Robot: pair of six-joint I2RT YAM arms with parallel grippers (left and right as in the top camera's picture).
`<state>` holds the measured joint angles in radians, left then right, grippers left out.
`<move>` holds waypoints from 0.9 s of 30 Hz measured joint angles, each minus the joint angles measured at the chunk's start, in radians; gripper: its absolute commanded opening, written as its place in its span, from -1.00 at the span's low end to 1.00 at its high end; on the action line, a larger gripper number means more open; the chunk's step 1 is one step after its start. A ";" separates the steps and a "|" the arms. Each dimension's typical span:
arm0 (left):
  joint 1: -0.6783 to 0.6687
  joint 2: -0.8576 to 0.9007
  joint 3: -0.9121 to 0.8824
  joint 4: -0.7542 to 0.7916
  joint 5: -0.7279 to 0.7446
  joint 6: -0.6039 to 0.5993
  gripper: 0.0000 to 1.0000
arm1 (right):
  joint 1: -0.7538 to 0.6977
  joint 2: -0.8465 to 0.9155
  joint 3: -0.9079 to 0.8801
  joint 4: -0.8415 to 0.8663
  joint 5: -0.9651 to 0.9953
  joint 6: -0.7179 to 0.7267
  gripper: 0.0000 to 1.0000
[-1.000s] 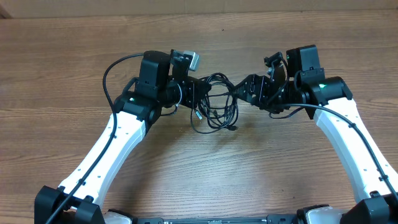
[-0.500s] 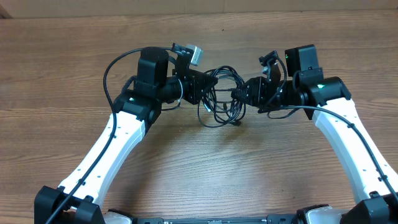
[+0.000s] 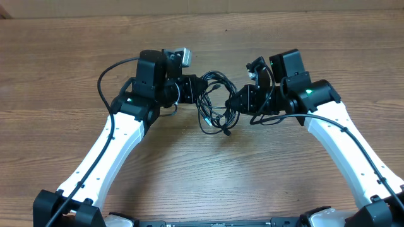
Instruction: Untangle cables
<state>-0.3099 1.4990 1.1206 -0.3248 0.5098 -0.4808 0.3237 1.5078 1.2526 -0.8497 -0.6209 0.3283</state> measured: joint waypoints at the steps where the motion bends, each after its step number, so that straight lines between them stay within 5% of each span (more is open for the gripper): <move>1: 0.000 -0.001 0.000 -0.011 -0.014 -0.012 -0.81 | 0.003 0.002 0.000 -0.001 0.000 -0.001 -0.92; 3: 0.000 -0.003 0.000 -0.041 -0.057 -0.045 -0.34 | 0.007 0.003 0.000 -0.006 0.001 -0.005 -0.92; 6: 0.036 -0.003 0.000 -0.049 -0.188 -0.079 -0.02 | 0.003 0.003 -0.005 -0.052 0.031 -0.038 -0.92; 10: 0.097 -0.003 0.000 -0.028 -0.284 -0.063 0.69 | 0.003 0.003 -0.010 -0.050 0.051 -0.113 -0.92; 12: 0.105 -0.003 0.000 0.022 -0.270 -0.017 0.84 | 0.003 0.003 -0.010 -0.047 0.055 -0.200 -0.92; 18: 0.152 -0.003 0.001 0.162 0.059 0.166 0.71 | 0.003 0.003 -0.010 -0.045 0.045 -0.461 -0.92; 27: 0.160 -0.003 0.002 0.078 0.359 0.340 0.34 | 0.003 0.003 -0.010 -0.040 -0.123 -0.800 -0.92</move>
<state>-0.1501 1.4960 1.1221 -0.2466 0.8692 -0.1406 0.3267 1.5105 1.2430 -0.8902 -0.7441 -0.4717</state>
